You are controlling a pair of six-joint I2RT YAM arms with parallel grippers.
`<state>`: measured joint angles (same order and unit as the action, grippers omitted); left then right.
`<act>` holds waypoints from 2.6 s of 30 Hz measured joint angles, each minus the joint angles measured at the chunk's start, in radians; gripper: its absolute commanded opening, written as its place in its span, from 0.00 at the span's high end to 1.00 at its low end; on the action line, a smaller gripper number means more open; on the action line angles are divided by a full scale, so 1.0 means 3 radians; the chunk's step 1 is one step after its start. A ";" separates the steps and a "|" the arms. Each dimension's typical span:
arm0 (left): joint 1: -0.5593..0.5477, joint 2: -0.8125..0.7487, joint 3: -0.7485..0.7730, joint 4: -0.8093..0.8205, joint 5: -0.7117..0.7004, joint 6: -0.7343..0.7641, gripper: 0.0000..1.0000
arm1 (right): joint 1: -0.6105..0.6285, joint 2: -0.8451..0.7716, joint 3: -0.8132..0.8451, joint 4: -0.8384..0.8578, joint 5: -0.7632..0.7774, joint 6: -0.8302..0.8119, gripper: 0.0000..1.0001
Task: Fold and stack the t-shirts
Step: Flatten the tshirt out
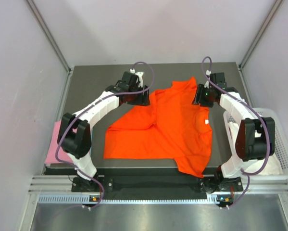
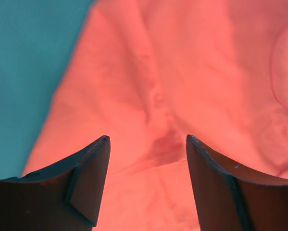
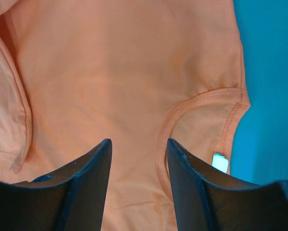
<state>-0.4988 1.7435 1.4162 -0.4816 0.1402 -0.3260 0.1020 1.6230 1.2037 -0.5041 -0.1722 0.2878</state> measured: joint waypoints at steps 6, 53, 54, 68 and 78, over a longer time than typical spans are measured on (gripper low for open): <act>-0.0280 0.0343 0.0008 -0.0048 0.0237 0.0022 0.33 | -0.0029 -0.0061 -0.0038 0.0010 -0.0032 0.0000 0.50; -0.0664 0.0678 0.0259 -0.0469 -0.0772 0.0525 1.00 | -0.0195 0.1647 0.1280 0.1123 0.0343 0.0270 0.48; -0.0626 0.0668 0.0263 -0.0482 -0.0772 0.0526 1.00 | -0.0197 0.1706 0.1325 0.1147 0.0317 0.0270 0.49; 0.0215 0.0684 0.0738 -0.0533 -0.0829 0.0537 1.00 | -0.0221 0.2408 0.2118 0.1330 -0.0188 0.0483 1.00; 0.0904 0.1467 0.1651 -0.0231 -0.1115 0.0572 1.00 | -0.0220 0.2485 0.2349 0.1447 -0.0065 0.0618 1.00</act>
<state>-0.2276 2.1838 1.9114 -0.5510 -0.1944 -0.1543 0.0360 2.3684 1.9083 -0.0700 -0.1917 0.4732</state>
